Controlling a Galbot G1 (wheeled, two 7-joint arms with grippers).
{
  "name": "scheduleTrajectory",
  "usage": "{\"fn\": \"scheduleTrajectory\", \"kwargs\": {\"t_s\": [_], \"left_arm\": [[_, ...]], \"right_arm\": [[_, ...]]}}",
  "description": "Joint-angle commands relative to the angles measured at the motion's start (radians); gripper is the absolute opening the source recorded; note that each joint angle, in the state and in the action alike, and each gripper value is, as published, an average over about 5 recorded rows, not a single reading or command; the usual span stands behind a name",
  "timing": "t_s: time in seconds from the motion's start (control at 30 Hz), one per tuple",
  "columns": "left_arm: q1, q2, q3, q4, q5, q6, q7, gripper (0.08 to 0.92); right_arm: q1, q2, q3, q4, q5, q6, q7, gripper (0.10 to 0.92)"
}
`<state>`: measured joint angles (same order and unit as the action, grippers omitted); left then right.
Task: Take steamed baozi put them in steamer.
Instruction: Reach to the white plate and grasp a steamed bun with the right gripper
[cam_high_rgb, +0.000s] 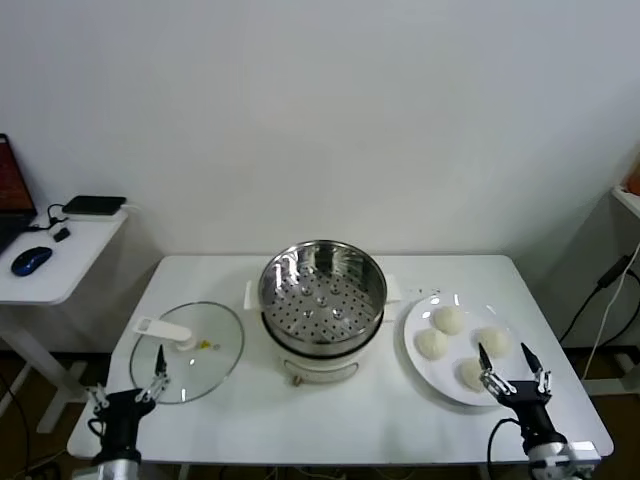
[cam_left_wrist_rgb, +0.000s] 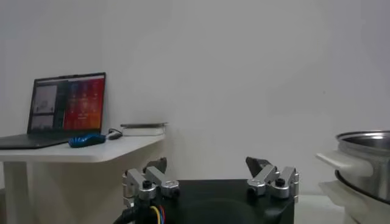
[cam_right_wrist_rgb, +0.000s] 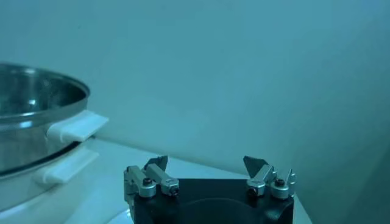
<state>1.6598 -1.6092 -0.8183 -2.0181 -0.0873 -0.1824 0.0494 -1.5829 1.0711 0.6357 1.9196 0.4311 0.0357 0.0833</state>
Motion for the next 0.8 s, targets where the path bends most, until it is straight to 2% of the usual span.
{"fn": "scheduleTrajectory", "kwargs": {"t_s": [0.03,0.23,0.33,0.43,0.53,0.63,0.8], "left_arm": [[0.001,-0.024,0.011,0.001,0.003,-0.003,-0.001,0.823],[0.002,-0.019,0.023,-0.002,0.005,-0.007,-0.001,0.823],[0.002,-0.016,0.029,-0.005,0.004,-0.007,0.0,0.823],[0.002,-0.014,0.036,-0.004,0.006,-0.008,0.0,0.823],[0.003,-0.014,0.042,-0.004,0.01,-0.01,0.001,0.823],[0.003,-0.013,0.045,0.0,0.013,-0.013,0.001,0.823],[0.001,-0.013,0.048,0.007,0.02,-0.019,0.002,0.823]], "right_arm": [[0.232,-0.104,-0.043,-0.013,-0.033,-0.291,0.019,0.823],[0.456,-0.277,-0.242,-0.08,-0.02,-0.443,0.004,0.823],[0.573,-0.37,-0.336,-0.109,-0.025,-0.55,-0.048,0.823],[0.683,-0.46,-0.404,-0.136,-0.055,-0.645,-0.17,0.823],[0.771,-0.569,-0.469,-0.16,-0.093,-0.713,-0.363,0.823],[0.884,-0.688,-0.587,-0.209,-0.158,-0.69,-0.573,0.823],[1.256,-0.766,-0.967,-0.348,-0.303,-0.496,-0.833,0.823]]}}
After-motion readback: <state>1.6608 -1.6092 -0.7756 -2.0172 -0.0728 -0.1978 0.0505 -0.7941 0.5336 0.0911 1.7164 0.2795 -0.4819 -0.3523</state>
